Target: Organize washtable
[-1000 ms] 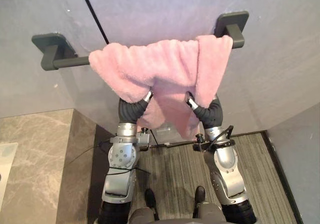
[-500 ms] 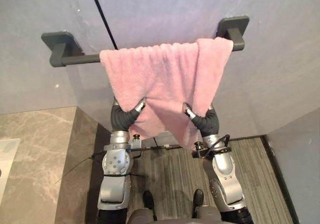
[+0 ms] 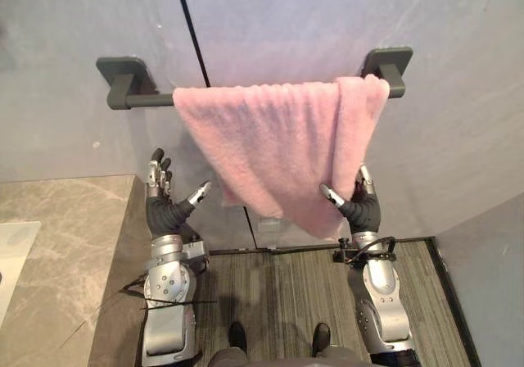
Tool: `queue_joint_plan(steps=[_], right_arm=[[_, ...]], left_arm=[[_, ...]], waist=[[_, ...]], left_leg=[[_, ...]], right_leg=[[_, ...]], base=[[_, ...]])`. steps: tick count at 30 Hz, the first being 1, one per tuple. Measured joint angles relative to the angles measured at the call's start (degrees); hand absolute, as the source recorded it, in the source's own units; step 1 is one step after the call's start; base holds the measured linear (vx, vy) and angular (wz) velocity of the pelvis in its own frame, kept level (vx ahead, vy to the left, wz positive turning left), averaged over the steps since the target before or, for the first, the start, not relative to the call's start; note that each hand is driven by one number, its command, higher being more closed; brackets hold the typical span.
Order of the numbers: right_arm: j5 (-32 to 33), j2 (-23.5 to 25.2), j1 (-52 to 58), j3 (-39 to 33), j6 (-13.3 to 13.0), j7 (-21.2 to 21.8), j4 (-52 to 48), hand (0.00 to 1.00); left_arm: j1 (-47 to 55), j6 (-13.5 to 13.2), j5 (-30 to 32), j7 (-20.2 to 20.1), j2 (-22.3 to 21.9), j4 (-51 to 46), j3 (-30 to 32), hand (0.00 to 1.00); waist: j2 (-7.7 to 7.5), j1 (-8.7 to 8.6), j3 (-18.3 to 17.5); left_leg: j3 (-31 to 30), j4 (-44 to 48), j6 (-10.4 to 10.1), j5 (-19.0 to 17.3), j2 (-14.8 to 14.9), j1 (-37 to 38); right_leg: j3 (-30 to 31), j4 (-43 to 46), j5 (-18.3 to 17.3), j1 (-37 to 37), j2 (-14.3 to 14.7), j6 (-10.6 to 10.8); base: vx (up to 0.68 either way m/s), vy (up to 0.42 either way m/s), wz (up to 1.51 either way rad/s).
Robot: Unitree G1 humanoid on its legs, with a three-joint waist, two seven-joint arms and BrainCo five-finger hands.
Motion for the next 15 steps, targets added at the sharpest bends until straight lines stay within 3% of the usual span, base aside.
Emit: queue_joint_plan(steps=[8,10,15], right_arm=[[-2.98,-1.55,14.66,-1.51,3.56,6.22,5.36,0.0],[-2.98,-1.91,18.69,-1.2,4.03,8.05,5.1,0.0],[-3.03,-5.65,27.15,1.44,6.14,13.81,0.51,0.0]], left_arm=[[10.72,1.48,6.13,-4.72,-0.53,7.47,4.82,0.0],[14.66,1.95,7.7,-5.67,-1.16,7.47,6.55,0.0],[25.27,2.4,6.27,-14.89,-0.44,7.49,5.5,0.0]], waist=[[0.09,0.15,-0.79],[-0.01,0.86,-1.05],[0.19,1.52,-2.79]], left_leg=[[0.44,0.01,-0.19,-0.22,0.57,1.28],[1.52,0.3,-0.3,-0.84,0.95,1.92],[2.86,2.62,-0.48,-3.42,1.79,1.94]], right_leg=[[-0.19,-0.04,-0.02,1.35,-0.02,0.02],[0.03,0.11,-0.14,1.64,-0.09,0.05],[0.07,3.63,-3.29,1.13,-0.35,0.46]], base=[[-0.01,-0.002,-0.01],[-0.04,0.006,-0.16],[0.0,-0.001,-0.05]])
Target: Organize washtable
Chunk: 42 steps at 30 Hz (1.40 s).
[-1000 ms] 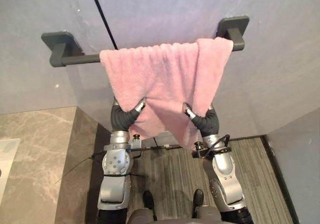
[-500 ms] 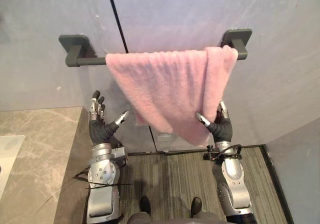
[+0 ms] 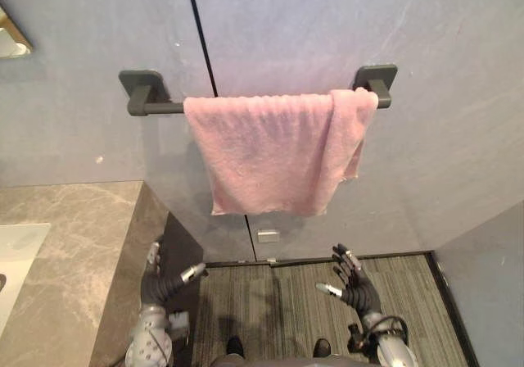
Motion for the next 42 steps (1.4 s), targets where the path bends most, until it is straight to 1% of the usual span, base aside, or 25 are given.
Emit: queue_joint_plan(steps=[2,3,4,5,7,8,9,12,13,15,16,18,20,21,23,24,25,27,28,29,31,35,39,41,42], right_arm=[[0.01,-2.71,1.68,2.21,1.34,3.43,-1.28,0.0],[0.02,-3.21,1.98,2.72,1.61,3.77,-1.87,0.0],[0.17,-5.97,2.56,4.78,2.05,6.04,-4.62,0.0],[0.32,-7.2,2.46,5.66,2.05,6.71,-5.51,0.0],[4.07,-13.53,-0.05,9.55,2.02,10.65,-8.67,0.0],[5.08,-14.88,-0.96,10.24,2.0,11.31,-9.22,0.0],[7.74,-17.84,-3.69,11.56,2.02,12.62,-10.86,0.0],[17.26,-23.09,-10.5,13.69,1.95,13.64,-16.67,0.0],[23.64,-24.51,-14.49,14.76,1.61,13.74,-19.63,0.0],[29.01,-24.85,-18.42,15.28,1.01,14.05,-21.7,0.0],[33.35,-24.48,-22.19,16.73,-0.7,13.94,-22.8,0.0],[35.98,-23.05,-25.65,18.77,-1.03,13.32,-22.7,0.0],[36.04,-18.69,-28.74,20.92,-1.91,11.16,-21.73,0.0],[35.99,-17.82,-29.07,21.14,-1.97,10.72,-21.41,0.0],[34.22,-14.68,-31.25,21.5,-2.78,8.65,-17.9,0.0],[33.77,-14.19,-31.74,21.51,-2.82,8.21,-16.88,0.0],[32.19,-13.0,-32.87,21.53,-2.79,6.87,-14.57,0.0],[29.7,-11.39,-34.07,21.6,-2.68,5.38,-11.95,0.0],[27.29,-10.49,-35.28,22.02,-2.62,4.37,-10.09,0.0],[25.91,-9.78,-36.06,22.15,-2.56,3.92,-9.01,0.0],[22.4,-7.16,-40.26,23.08,-2.5,2.03,-4.65,0.0],[19.9,-4.69,-44.89,23.87,-2.45,0.82,-0.9,0.0],[19.01,-3.53,-46.92,24.25,-2.1,0.65,0.83,0.0],[18.02,-3.53,-50.01,21.82,-1.84,-0.82,3.29,0.0],[17.85,-3.55,-50.87,21.07,-1.79,-1.29,3.88,0.0]], left_arm=[[4.8,1.2,-5.78,-6.73,4.8,-0.07,-4.24,0.0],[5.59,1.39,-6.58,-7.61,5.99,-0.23,-5.44,0.0],[8.26,2.14,-12.73,-11.6,10.82,-1.22,-10.2,0.0],[9.11,2.21,-14.82,-12.85,12.59,-1.61,-11.92,0.0],[10.73,2.47,-27.6,-18.56,22.09,-2.48,-20.44,0.0],[10.64,2.7,-30.41,-19.42,23.69,-2.9,-21.69,0.0],[10.29,3.25,-36.92,-21.18,26.88,-4.84,-24.0,0.0],[9.22,3.27,-47.73,-22.98,33.66,-10.68,-27.12,0.0],[7.09,3.16,-51.74,-23.52,37.1,-12.99,-28.64,0.0],[4.05,3.15,-54.96,-23.58,38.54,-14.62,-29.46,0.0],[-0.09,2.67,-57.84,-23.36,38.23,-15.59,-30.39,0.0],[-3.98,1.78,-59.81,-22.48,36.62,-16.05,-30.87,0.0],[-9.27,-0.56,-60.04,-18.4,31.82,-16.49,-30.85,0.0],[-10.21,-0.99,-60.0,-17.74,30.75,-16.55,-30.72,0.0],[-13.5,-3.03,-57.63,-14.41,26.58,-16.21,-30.15,0.0],[-14.08,-3.29,-56.84,-13.91,25.84,-15.87,-29.99,0.0],[-15.19,-3.65,-53.17,-11.97,24.07,-14.74,-29.46,0.0],[-16.06,-3.68,-46.74,-10.18,21.28,-12.68,-27.74,0.0],[-16.79,-3.67,-41.22,-8.64,19.27,-11.29,-26.46,0.0],[-17.62,-3.69,-38.06,-7.61,18.11,-10.28,-25.79,0.0],[-21.1,-3.7,-30.86,-4.45,15.37,-6.85,-23.44,0.0],[-25.45,-3.79,-25.65,-2.25,14.32,-3.36,-20.69,0.0],[-32.36,-4.73,-25.59,-2.15,13.91,4.44,-19.0,0.0],[-39.3,-5.39,-25.41,-1.28,13.87,10.21,-18.99,0.0],[-41.05,-5.38,-25.42,-0.67,13.75,11.51,-18.94,0.0]], waist=[[0.08,0.06,-0.76],[0.14,0.02,-0.83],[0.26,0.01,-1.23],[0.16,-0.01,-1.41],[0.07,-0.23,-2.95],[0.12,-0.32,-3.19],[0.03,-0.4,-3.32],[-0.61,-0.55,-3.47],[-0.63,-0.38,-3.49],[-0.64,-0.12,-3.52],[-0.66,0.18,-3.62],[-0.94,0.24,-3.74],[-1.18,0.16,-3.93],[-1.22,0.14,-3.98],[-1.59,0.14,-4.34],[-1.65,0.14,-4.4],[-1.68,0.08,-4.44],[-1.6,0.12,-4.39],[-1.52,0.1,-4.41],[-1.49,0.13,-4.39],[-1.11,0.22,-4.03],[-0.5,0.34,-2.92],[-0.71,0.4,-0.17],[-0.61,-0.06,2.76],[-0.55,-0.07,3.34]], left_leg=[[0.51,1.92,-0.3,-1.37,0.58,-0.14],[0.64,2.25,-0.34,-1.63,0.68,-0.16],[1.44,3.77,-0.63,-2.61,1.12,-0.28],[1.59,4.08,-0.57,-2.91,1.19,-0.32],[1.69,5.53,-1.03,-3.86,1.22,-0.9],[1.66,5.8,-1.09,-3.99,1.24,-0.79],[1.65,6.4,-1.11,-4.11,1.23,-0.91],[1.63,7.2,-1.11,-4.17,1.17,-0.2],[1.54,7.13,-1.08,-4.35,1.17,0.91],[1.45,6.96,-0.76,-4.7,1.16,1.74],[1.22,6.72,-0.76,-5.08,1.07,2.0],[0.85,6.62,-0.74,-5.09,0.75,1.96],[0.33,6.63,-0.65,-5.1,0.28,2.21],[0.26,6.63,-0.63,-5.1,0.2,2.23],[0.19,6.56,-0.57,-5.06,-0.04,2.09],[0.16,6.54,-0.52,-5.02,-0.06,2.1],[0.09,6.47,-0.36,-4.9,-0.14,2.13],[0.06,6.23,-0.2,-4.65,-0.23,2.09],[0.05,5.59,-0.1,-4.19,-0.37,2.16],[0.01,5.2,-0.05,-3.8,-0.48,2.1],[0.05,4.5,0.14,-2.87,-0.67,1.44],[0.27,4.36,0.55,-1.98,-0.86,-0.41],[-0.08,2.76,0.81,-0.08,-1.28,-3.0],[-1.28,2.16,1.41,2.1,-1.77,-7.16],[-1.42,1.72,1.51,2.71,-1.88,-8.05]], right_leg=[[0.22,1.61,-1.28,-0.59,0.02,-0.2],[0.26,1.78,-1.55,-0.59,0.02,0.01],[0.68,2.17,-1.98,-0.61,0.15,-0.06],[0.96,2.2,-2.08,-0.64,0.23,-0.12],[1.39,1.55,-1.99,-0.67,0.52,-0.38],[1.44,1.5,-1.86,-0.66,0.55,-0.43],[1.68,1.62,-1.76,-0.41,0.56,-0.48],[1.68,1.78,-1.72,0.58,0.44,-0.54],[1.69,1.79,-1.72,1.63,0.37,-0.54],[1.71,1.68,-1.73,2.44,0.39,-0.53],[1.7,1.54,-1.73,2.76,0.39,-0.52],[1.68,1.37,-1.7,2.88,0.41,-0.47],[1.69,1.28,-1.52,3.36,0.11,-0.17],[1.69,1.28,-1.49,3.44,0.05,-0.13],[1.88,1.28,-1.43,3.53,-0.11,-0.09],[1.91,1.28,-1.41,3.54,-0.12,-0.07],[1.94,1.29,-1.31,3.56,-0.13,-0.12],[1.99,1.24,-1.07,3.43,-0.14,-0.19],[1.98,1.08,-0.84,3.3,-0.14,-0.27],[1.96,0.86,-0.58,3.19,-0.14,-0.37],[2.03,0.14,0.59,2.09,-0.13,-0.62],[2.31,-0.5,2.07,0.33,-0.19,-0.82],[1.95,-0.85,3.28,-2.58,-0.35,-1.01],[1.13,-1.04,4.81,-6.27,-0.68,-1.23],[0.89,-1.11,5.19,-7.19,-0.72,-1.38]], base=[[0.04,-0.02,-0.1],[0.07,-0.025,-0.12],[0.05,-0.014,-0.14],[0.08,-0.01,-0.19],[0.13,0.005,-0.11],[0.17,0.01,-0.07],[0.12,0.006,-0.07],[0.09,0.006,-0.03],[0.05,0.023,0.04],[0.0,0.021,0.04],[-0.02,0.022,0.07],[-0.04,0.011,0.06],[-0.06,0.019,0.06],[-0.08,0.03,0.03],[-0.08,0.014,-0.02],[-0.07,0.002,-0.01],[-0.06,-0.002,0.0],[-0.05,-0.003,0.0],[-0.04,-0.004,0.02],[-0.04,-0.004,0.02],[-0.04,-0.001,-0.01],[-0.06,0.007,-0.03],[-0.1,-0.003,0.06],[-0.15,-0.008,0.21],[-0.14,0.004,0.18]])
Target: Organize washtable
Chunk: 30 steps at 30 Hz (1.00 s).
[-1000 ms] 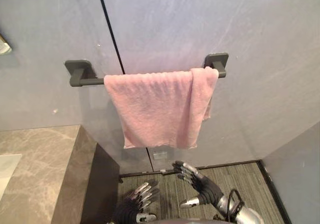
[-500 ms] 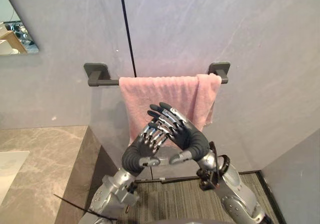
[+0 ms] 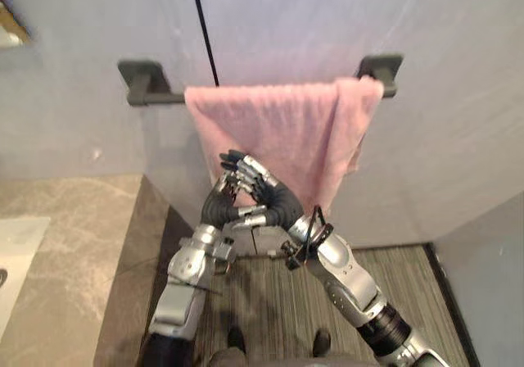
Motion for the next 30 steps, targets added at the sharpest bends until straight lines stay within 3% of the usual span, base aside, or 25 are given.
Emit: queue_joint_plan(steps=[2,5,11,22,30], right_arm=[[-2.0,0.15,-4.15,-3.18,-0.03,-2.95,2.44,0.0],[-3.66,1.64,-7.55,-7.83,-0.19,-7.55,4.07,0.0],[-5.49,3.01,-8.82,-11.31,-1.43,-11.62,3.82,0.0],[-5.2,3.86,-0.66,-11.64,-3.42,-11.12,-3.89,0.0],[-3.27,3.7,10.67,-12.63,-3.3,-7.32,-4.14,0.0]], left_arm=[[-7.74,-0.04,-0.11,2.89,-0.22,4.56,2.07,0.0],[-12.89,-0.41,-0.45,6.73,-1.1,6.5,6.63,0.0],[-13.24,-2.42,-2.43,10.42,-1.38,6.49,9.18,0.0],[-10.66,-4.01,-2.91,13.63,-6.12,-0.3,17.61,0.0],[-4.1,-4.66,-2.75,13.4,-6.98,-2.39,20.46,0.0]], waist=[[0.14,-0.07,2.75],[0.79,-0.06,3.65],[1.08,0.13,4.03],[1.54,0.01,4.29],[1.56,0.1,4.23]], left_leg=[[-0.55,-2.39,0.28,3.13,-0.37,-2.93],[-1.44,-4.35,0.48,5.27,-0.48,-5.84],[-0.01,-4.35,0.47,5.28,-0.54,-6.53],[2.56,-4.36,0.29,5.15,0.19,-5.86],[3.15,-4.35,-0.05,4.88,0.32,-4.93]], right_leg=[[-1.03,-0.68,1.43,-3.27,0.03,-0.22],[-1.61,-0.67,2.05,-6.64,0.11,-0.38],[-0.95,-0.48,2.02,-7.93,-0.03,-0.35],[0.95,1.62,1.51,-9.58,-0.3,-0.58],[1.02,1.65,1.46,-8.75,-0.43,-0.51]], base=[[-0.14,0.013,0.17],[-0.07,0.005,0.14],[0.03,0.013,-0.06],[0.0,0.012,-0.1],[0.03,0.005,-0.01]])
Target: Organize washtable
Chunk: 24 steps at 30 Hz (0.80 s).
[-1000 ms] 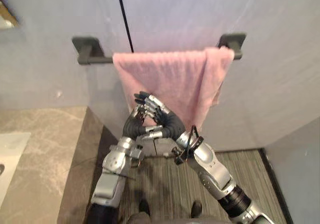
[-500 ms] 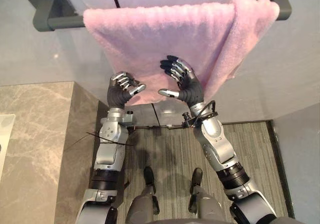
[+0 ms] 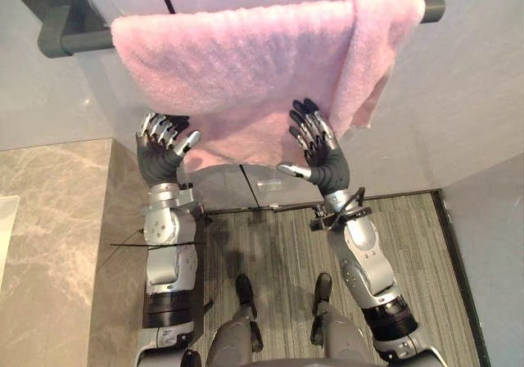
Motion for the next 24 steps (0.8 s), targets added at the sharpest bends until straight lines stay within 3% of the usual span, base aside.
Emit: queue_joint_plan(steps=[5,8,9,12,13,15,17,20,24], right_arm=[[-3.96,-3.27,13.57,-2.28,0.72,4.54,5.83,0.0],[-13.61,-4.63,20.77,-7.74,1.88,6.94,15.46,0.0],[-19.3,-5.28,23.38,-10.29,2.54,7.26,21.67,0.0],[-27.26,-5.58,24.57,-13.05,2.97,7.23,29.44,0.0],[-31.47,-5.37,24.39,-15.14,3.7,6.67,36.5,0.0],[-33.12,-4.89,24.25,-16.93,4.58,5.77,42.69,0.0],[-34.91,-4.13,21.35,-22.35,5.55,3.26,53.22,0.0],[-35.17,-3.16,19.3,-27.65,7.57,1.13,62.67,0.0],[-35.11,-3.93,18.34,-27.92,8.88,0.61,65.78,0.0]], left_arm=[[11.4,-0.19,1.74,-2.3,-1.14,0.07,1.85,0.0],[20.67,-0.35,5.07,-6.02,-1.29,2.34,2.38,0.0],[24.48,-0.46,6.04,-7.72,-1.55,8.14,3.29,0.0],[26.92,0.08,8.75,-9.22,-1.6,19.06,4.76,0.0],[27.08,0.88,10.3,-9.81,-2.43,29.32,6.36,0.0],[27.06,1.69,12.46,-9.87,-3.32,38.94,7.83,0.0],[26.32,4.43,16.49,-9.02,-4.33,53.8,11.71,0.0],[26.09,7.34,18.97,-7.05,-4.24,61.86,17.47,0.0],[26.33,8.99,18.46,-7.03,-4.28,63.86,17.41,0.0]], waist=[[0.08,-0.04,-1.85],[0.18,0.05,-4.37],[0.14,0.21,-5.42],[0.15,0.22,-7.14],[0.22,0.23,-8.03],[0.0,0.32,-8.96],[-0.44,0.23,-9.95],[-0.58,0.81,-10.99],[-0.11,1.42,-11.66]], left_leg=[[0.22,0.0,-0.41,-1.41,0.15,3.37],[0.47,0.03,-0.66,-2.46,0.3,5.97],[0.87,1.59,-0.76,-3.82,0.63,7.26],[1.17,3.43,-1.03,-5.15,1.06,8.05],[1.49,4.16,-1.27,-5.88,1.43,9.07],[1.59,4.21,-1.37,-6.05,1.61,10.11],[1.5,3.59,-1.59,-6.21,1.7,11.23],[0.72,2.28,-1.91,-6.22,1.7,12.12],[-0.28,1.19,-1.99,-6.17,1.48,13.37]], right_leg=[[-0.07,-0.37,-1.15,3.5,0.17,0.45],[0.08,-1.64,-1.37,6.56,0.56,0.71],[0.4,-2.38,-1.43,8.68,0.75,0.78],[0.97,-2.32,-1.88,9.85,0.96,0.84],[1.24,-2.3,-2.25,11.05,1.14,0.87],[1.42,-2.29,-2.57,11.9,1.48,0.73],[1.42,-2.51,-3.11,12.6,1.76,0.93],[1.29,-3.4,-3.24,13.64,2.17,0.58],[1.03,-4.35,-3.25,15.51,2.13,0.61]], base=[[0.08,0.002,-0.01],[0.11,-0.012,-0.06],[0.07,-0.015,-0.11],[0.05,-0.022,-0.12],[0.01,-0.019,-0.1],[0.0,-0.028,-0.08],[-0.03,-0.021,-0.02],[-0.03,-0.014,0.03],[0.0,0.002,0.09]])
